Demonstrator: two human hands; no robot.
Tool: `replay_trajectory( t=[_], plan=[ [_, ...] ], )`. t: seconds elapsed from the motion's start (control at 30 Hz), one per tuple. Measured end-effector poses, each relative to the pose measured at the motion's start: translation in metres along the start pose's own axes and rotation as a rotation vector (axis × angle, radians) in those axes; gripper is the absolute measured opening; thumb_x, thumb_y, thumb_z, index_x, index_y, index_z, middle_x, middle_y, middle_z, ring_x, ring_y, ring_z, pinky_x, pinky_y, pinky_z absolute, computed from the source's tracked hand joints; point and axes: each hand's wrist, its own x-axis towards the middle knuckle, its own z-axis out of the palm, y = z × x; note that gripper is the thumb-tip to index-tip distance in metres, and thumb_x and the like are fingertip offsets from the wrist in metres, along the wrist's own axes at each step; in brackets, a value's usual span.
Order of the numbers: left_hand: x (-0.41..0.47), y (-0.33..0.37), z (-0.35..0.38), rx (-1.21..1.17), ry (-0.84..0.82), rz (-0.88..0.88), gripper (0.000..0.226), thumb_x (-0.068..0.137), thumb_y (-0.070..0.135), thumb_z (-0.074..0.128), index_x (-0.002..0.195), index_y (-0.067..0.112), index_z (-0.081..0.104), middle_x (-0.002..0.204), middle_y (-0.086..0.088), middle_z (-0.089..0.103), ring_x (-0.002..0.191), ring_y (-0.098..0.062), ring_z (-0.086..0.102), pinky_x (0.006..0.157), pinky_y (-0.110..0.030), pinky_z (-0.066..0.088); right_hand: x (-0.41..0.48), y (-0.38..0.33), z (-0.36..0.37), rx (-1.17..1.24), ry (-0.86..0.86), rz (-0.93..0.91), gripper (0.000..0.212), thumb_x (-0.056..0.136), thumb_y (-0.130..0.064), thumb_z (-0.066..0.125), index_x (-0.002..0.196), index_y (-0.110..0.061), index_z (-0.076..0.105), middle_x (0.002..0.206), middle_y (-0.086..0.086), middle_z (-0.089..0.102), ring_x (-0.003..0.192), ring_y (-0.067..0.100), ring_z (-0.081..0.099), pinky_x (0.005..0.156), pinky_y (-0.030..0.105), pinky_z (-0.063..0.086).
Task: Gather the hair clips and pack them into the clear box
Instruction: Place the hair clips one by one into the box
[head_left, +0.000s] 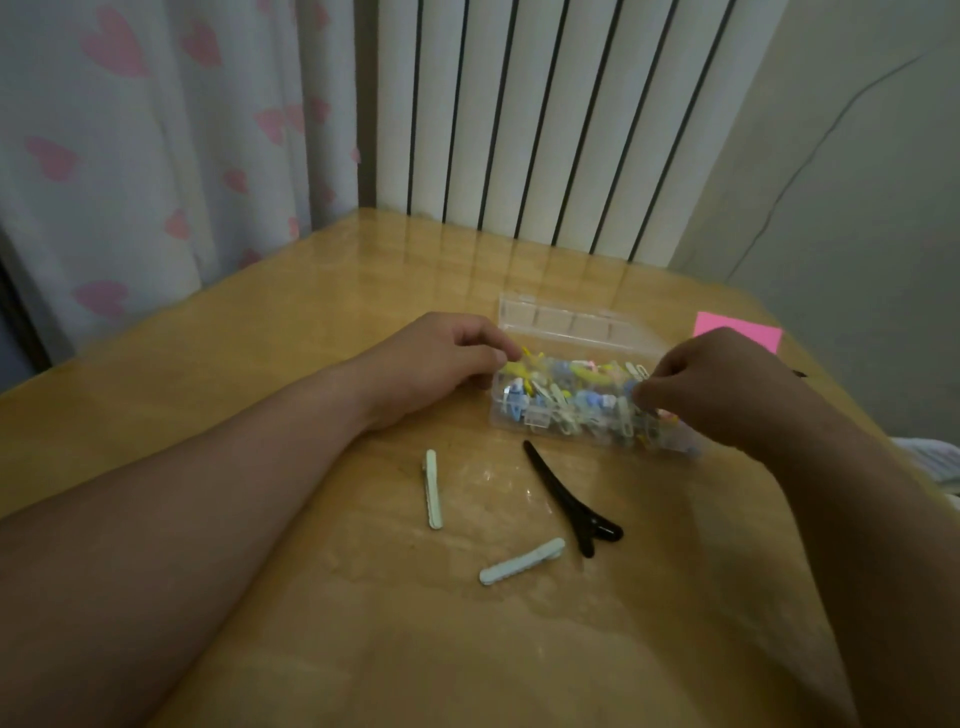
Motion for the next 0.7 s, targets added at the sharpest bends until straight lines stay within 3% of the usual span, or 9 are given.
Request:
replay_trajectory(
  t=[0.17,0.47,0.6,0.7],
  plan=[
    [0.0,0.0,-0.001,0.008,-0.003,0.006,0.018,0.102,0.023,0.066,0.106,0.031,0.081,0.109,0.004,0.078,0.089,-0.003,0.069,0.083,-0.02,0.051,0.003,0.001,0.004,-0.067,-0.027,0.036,0.022,0.09,-0.035,0.078,0.089,-0.012,0.079,0.08,0.007,0.074,0.077,0.023,0.071,0.081,0.048,0.064],
    [-0.003,0.003,-0.001,0.03,-0.005,-0.004,0.019,0.102,0.022,0.065,0.107,0.031,0.081,0.11,0.008,0.077,0.097,-0.005,0.069,0.085,-0.022,0.052,0.0,-0.001,0.006,-0.132,0.09,-0.041,0.033,0.094,-0.047,0.07,0.076,-0.021,0.073,0.069,0.001,0.072,0.066,0.019,0.069,0.072,0.044,0.064],
    [-0.004,0.005,-0.001,0.035,-0.005,-0.001,0.019,0.103,0.023,0.064,0.107,0.031,0.081,0.109,0.002,0.077,0.098,-0.011,0.071,0.087,-0.024,0.053,-0.007,-0.014,0.013,-0.068,0.155,-0.181,0.027,0.097,-0.046,0.067,0.082,-0.024,0.07,0.072,-0.005,0.068,0.067,0.014,0.066,0.069,0.044,0.063],
    [-0.005,0.005,-0.002,0.04,-0.008,-0.002,0.019,0.103,0.024,0.063,0.107,0.031,0.08,0.111,-0.006,0.077,0.105,-0.019,0.071,0.095,-0.031,0.057,-0.027,-0.039,0.025,0.053,0.124,-0.365,0.015,0.098,-0.044,0.063,0.092,-0.031,0.068,0.081,-0.01,0.066,0.074,0.005,0.064,0.07,0.032,0.059]
  ],
)
